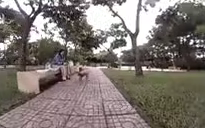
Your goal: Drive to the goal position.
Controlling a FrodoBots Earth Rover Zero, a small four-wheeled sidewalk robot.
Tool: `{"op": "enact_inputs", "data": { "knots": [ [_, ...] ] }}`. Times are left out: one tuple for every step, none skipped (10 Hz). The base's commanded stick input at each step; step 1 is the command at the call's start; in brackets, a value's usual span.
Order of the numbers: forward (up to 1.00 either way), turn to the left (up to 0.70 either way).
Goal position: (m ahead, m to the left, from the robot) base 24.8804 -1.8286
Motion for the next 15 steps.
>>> {"op": "enact_inputs", "data": {
  "knots": [
    [0.70,0.00],
    [0.70,0.00],
    [0.70,0.00],
    [0.70,0.00],
    [0.70,0.00],
    [0.70,0.00],
    [0.70,0.00],
    [0.70,0.00],
    [0.70,0.00],
    [0.70,0.00],
    [0.70,0.00],
    [0.70,0.00],
    [0.70,0.00],
    [0.70,0.00],
    [0.70,0.00]
  ]
}}
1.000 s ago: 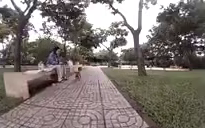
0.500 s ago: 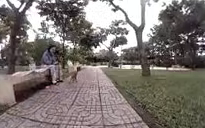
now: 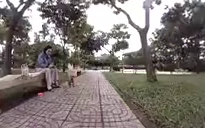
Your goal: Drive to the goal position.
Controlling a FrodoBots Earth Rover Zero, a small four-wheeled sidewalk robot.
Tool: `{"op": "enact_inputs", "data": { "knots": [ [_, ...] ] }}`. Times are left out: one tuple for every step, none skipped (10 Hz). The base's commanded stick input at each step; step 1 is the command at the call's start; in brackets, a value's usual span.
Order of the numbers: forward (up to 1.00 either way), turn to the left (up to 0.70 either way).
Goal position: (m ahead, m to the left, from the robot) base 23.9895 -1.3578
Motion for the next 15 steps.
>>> {"op": "enact_inputs", "data": {
  "knots": [
    [0.70,0.00],
    [0.70,0.00],
    [0.70,0.00],
    [0.70,0.00],
    [0.70,0.00],
    [0.70,0.00],
    [0.70,0.00],
    [0.70,0.00],
    [0.70,0.00],
    [0.70,0.00],
    [0.70,0.00],
    [0.70,0.00],
    [0.70,0.00],
    [0.70,0.00],
    [0.70,0.00]
  ]
}}
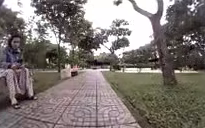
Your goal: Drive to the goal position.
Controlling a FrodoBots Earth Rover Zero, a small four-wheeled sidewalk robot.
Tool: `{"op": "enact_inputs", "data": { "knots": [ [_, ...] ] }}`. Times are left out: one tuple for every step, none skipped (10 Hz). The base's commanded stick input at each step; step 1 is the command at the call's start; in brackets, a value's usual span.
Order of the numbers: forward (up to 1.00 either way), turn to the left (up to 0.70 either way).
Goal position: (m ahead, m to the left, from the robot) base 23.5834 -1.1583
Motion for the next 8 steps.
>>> {"op": "enact_inputs", "data": {
  "knots": [
    [0.70,0.00],
    [0.70,0.00],
    [0.70,0.00],
    [0.70,0.00],
    [0.70,0.00],
    [0.70,0.00],
    [0.70,0.00],
    [0.70,0.00]
  ]
}}
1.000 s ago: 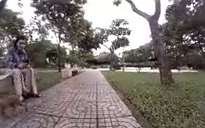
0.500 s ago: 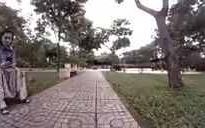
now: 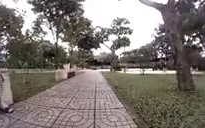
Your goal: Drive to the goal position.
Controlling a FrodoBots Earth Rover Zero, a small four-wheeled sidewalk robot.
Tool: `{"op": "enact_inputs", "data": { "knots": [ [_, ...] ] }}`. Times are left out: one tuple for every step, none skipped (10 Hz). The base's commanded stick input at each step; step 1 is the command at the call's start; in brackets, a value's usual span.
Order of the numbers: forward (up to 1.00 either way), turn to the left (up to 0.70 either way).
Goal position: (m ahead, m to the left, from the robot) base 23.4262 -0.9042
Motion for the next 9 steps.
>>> {"op": "enact_inputs", "data": {
  "knots": [
    [0.70,0.00],
    [0.70,0.00],
    [0.70,0.00],
    [0.70,0.00],
    [0.70,0.00],
    [0.70,0.00],
    [0.70,0.00],
    [0.70,0.00],
    [0.70,0.00]
  ]
}}
